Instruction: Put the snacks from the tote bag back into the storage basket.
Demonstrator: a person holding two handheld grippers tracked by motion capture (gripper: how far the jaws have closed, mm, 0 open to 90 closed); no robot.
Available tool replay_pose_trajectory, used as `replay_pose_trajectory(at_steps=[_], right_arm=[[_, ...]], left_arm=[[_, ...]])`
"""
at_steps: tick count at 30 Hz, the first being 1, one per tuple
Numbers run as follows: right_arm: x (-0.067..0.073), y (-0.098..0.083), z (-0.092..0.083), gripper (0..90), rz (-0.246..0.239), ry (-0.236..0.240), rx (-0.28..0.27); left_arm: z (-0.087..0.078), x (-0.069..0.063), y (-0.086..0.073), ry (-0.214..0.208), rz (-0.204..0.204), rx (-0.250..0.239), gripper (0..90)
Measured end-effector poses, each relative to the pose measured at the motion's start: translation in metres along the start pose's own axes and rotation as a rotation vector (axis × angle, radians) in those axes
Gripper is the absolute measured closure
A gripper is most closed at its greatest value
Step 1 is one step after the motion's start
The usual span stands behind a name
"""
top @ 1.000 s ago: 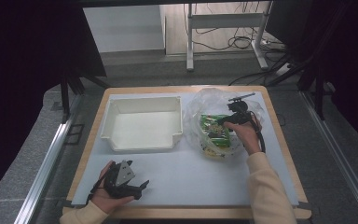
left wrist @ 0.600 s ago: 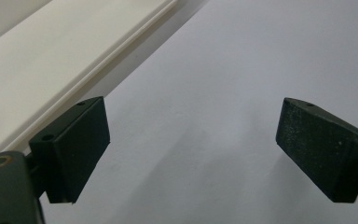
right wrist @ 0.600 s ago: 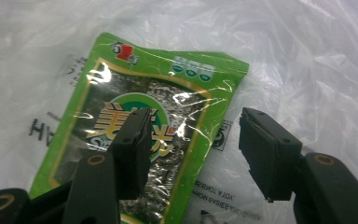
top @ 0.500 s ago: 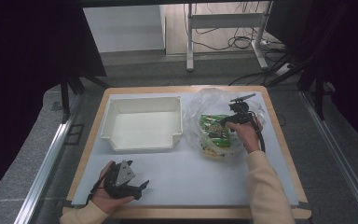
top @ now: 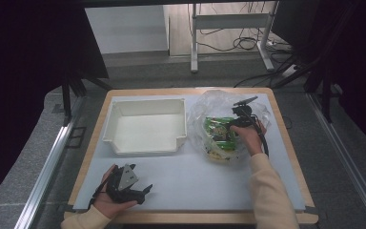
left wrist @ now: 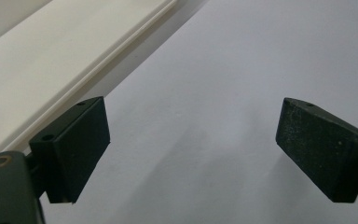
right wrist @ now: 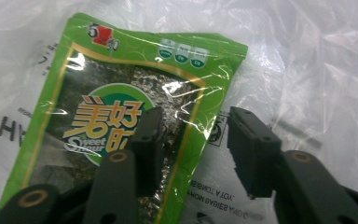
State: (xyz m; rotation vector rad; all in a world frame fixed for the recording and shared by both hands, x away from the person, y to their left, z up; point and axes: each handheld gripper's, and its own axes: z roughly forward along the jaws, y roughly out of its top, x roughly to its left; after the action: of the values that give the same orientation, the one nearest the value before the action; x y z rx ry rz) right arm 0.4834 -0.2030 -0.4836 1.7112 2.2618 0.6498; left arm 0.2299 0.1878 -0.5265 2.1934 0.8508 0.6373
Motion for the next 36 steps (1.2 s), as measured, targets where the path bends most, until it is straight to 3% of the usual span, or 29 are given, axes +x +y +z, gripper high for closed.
replay_pose_trajectory(at_steps=[8, 14, 21, 23, 32, 36], right_arm=[[-0.003, 0.000, 0.002, 63.0, 0.021, 0.001, 0.024], [-0.001, 0.000, 0.006, 67.7, 0.067, 0.015, 0.058], [0.004, 0.000, 0.007, 73.7, 0.073, 0.003, 0.070], [0.005, 0.000, 0.008, 78.9, 0.105, 0.015, 0.080], [0.012, 0.000, 0.006, 86.1, 0.090, -0.031, 0.071], [0.009, 0.001, 0.004, 88.9, 0.110, -0.007, 0.064]], left_arm=[[0.000, 0.000, 0.000, 0.000, 0.001, 0.001, 9.7], [0.000, -0.001, 0.000, 0.000, 0.000, -0.001, 9.7], [0.000, -0.001, 0.000, 0.001, 0.000, -0.003, 9.8], [0.000, -0.001, 0.000, 0.000, 0.000, -0.003, 9.8], [-0.001, -0.001, 0.000, 0.000, 0.000, -0.005, 9.8], [-0.001, -0.001, 0.000, 0.000, -0.004, -0.008, 9.8]])
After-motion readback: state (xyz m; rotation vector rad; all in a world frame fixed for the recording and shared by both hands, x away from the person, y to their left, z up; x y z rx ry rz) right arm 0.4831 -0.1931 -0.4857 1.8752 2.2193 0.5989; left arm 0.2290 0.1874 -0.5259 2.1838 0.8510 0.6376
